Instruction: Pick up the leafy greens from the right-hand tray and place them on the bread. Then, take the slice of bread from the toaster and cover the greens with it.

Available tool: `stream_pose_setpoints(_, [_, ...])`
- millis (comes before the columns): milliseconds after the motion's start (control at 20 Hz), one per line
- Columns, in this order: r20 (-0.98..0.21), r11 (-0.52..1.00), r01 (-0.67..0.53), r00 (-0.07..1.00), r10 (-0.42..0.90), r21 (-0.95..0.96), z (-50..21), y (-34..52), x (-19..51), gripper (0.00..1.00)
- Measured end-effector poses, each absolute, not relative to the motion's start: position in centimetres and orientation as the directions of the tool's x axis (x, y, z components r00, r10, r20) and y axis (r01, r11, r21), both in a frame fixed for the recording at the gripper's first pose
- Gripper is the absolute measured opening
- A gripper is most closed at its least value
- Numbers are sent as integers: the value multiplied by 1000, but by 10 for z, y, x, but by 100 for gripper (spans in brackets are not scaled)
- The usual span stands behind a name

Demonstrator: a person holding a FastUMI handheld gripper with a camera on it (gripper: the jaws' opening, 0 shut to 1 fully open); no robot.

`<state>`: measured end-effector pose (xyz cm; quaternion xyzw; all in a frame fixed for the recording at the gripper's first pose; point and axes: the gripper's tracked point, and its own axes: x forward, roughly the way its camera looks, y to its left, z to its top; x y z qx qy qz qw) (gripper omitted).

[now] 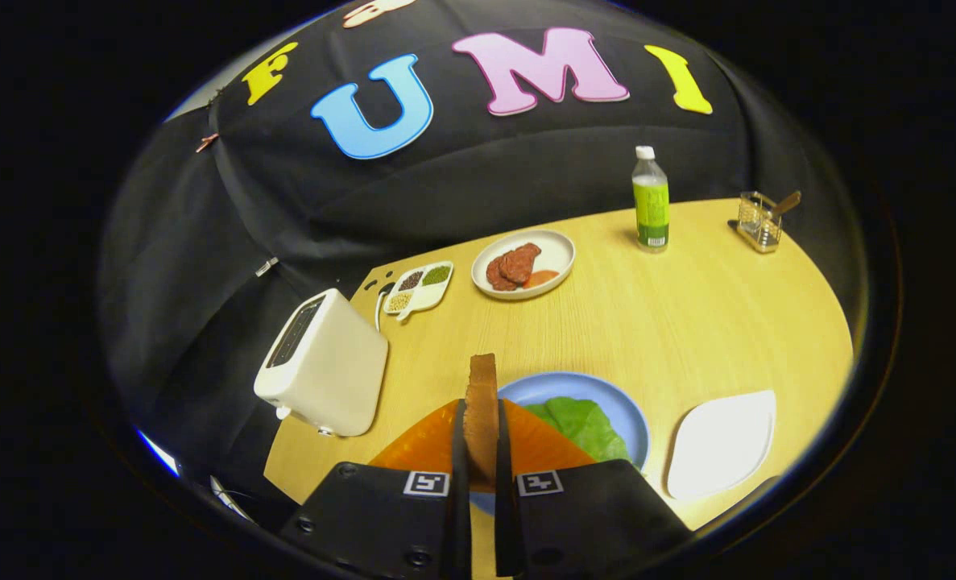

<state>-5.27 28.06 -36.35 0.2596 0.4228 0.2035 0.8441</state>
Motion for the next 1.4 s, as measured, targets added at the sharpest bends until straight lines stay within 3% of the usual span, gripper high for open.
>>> stream_pose_setpoints(450, [-687, 862, -83, 569, 453, 500, -422, 247, -49, 18])
stream_pose_setpoints(550, [-719, 894, -88, 562, 408, 438, -436, 234, -51, 28])
stream_pose_setpoints(600, [-730, 901, -89, 556, 398, 424, -439, 232, -53, 41])
stream_pose_setpoints(850, [-754, 925, -116, 548, 363, 361, -448, 218, -55, 71])
stream_pose_setpoints(900, [-749, 926, -119, 555, 361, 359, -445, 217, -55, 82])
stream_pose_setpoints(1400, [-505, 931, -230, 790, 349, 283, -306, 184, -26, 94])
